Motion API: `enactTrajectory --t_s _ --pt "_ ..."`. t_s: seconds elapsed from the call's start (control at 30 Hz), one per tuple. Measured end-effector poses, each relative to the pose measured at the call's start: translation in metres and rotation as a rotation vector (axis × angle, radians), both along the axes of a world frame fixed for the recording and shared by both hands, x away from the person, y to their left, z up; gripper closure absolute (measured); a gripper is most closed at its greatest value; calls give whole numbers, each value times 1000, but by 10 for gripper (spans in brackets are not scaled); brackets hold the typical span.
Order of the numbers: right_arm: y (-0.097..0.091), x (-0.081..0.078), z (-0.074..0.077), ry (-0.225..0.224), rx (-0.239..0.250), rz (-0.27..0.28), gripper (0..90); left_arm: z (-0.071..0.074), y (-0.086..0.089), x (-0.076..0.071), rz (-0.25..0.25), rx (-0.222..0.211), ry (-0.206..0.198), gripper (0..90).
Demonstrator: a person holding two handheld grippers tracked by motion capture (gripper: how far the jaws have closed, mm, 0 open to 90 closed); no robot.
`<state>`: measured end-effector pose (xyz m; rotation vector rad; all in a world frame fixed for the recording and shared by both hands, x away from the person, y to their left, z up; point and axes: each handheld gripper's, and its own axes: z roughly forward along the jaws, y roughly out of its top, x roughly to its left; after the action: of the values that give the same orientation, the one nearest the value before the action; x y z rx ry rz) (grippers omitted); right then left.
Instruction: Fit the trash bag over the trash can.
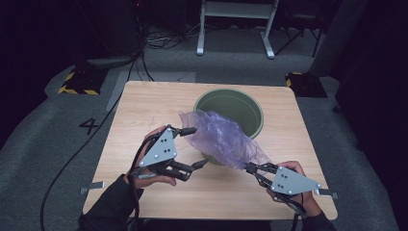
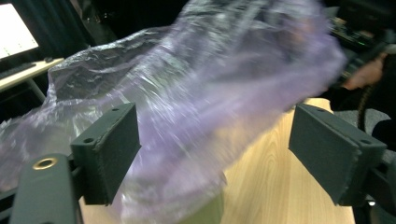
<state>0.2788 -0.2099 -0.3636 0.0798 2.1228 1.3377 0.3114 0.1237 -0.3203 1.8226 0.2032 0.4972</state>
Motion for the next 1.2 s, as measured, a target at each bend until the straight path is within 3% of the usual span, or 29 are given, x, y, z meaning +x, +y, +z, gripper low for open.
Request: enactTrajectory --t_s 0.03,0.1,0.13,0.17,0.2,0.27,0.33,0.43,0.5,0.57,0.6,0.73,0.9,1.2 --pt "0 0 0 0 -2 5 891 0 -5 5 16 19 -4 211" --pt "0 0 -1 1 2 6 879 0 -8 7 45 38 -20 395" --pt "0 0 -1 1 2 6 879 -1 -11 10 52 57 -28 395" --pt "-1 1 -2 8 9 2 857 -5 -13 15 49 75 -29 638" --pt "-2 1 -3 13 13 -1 848 -5 -13 15 49 75 -29 711" --pt "-3 1 -4 16 18 -3 844 -9 -13 19 33 89 -25 851" --pt "-6 1 -5 21 29 -10 823 -15 -11 19 27 88 -29 896" --pt "-13 1 -6 36 58 -30 781 -24 -8 15 1 97 -39 900" --pt "-21 2 -7 59 97 -42 707 -38 -7 11 -17 141 -50 900" --pt "-25 3 -8 67 113 -52 681 -41 -8 11 -14 156 -48 900" --pt "-29 4 -9 89 132 -60 624 -51 -8 12 -16 169 -34 900" --pt "-33 7 -11 115 166 -86 486 -62 -10 15 3 178 -16 900" --pt "-33 7 -7 108 208 -138 340 -69 -15 16 19 211 -30 900" --pt "-33 2 10 86 248 -127 290 -74 -19 19 32 232 -27 900"
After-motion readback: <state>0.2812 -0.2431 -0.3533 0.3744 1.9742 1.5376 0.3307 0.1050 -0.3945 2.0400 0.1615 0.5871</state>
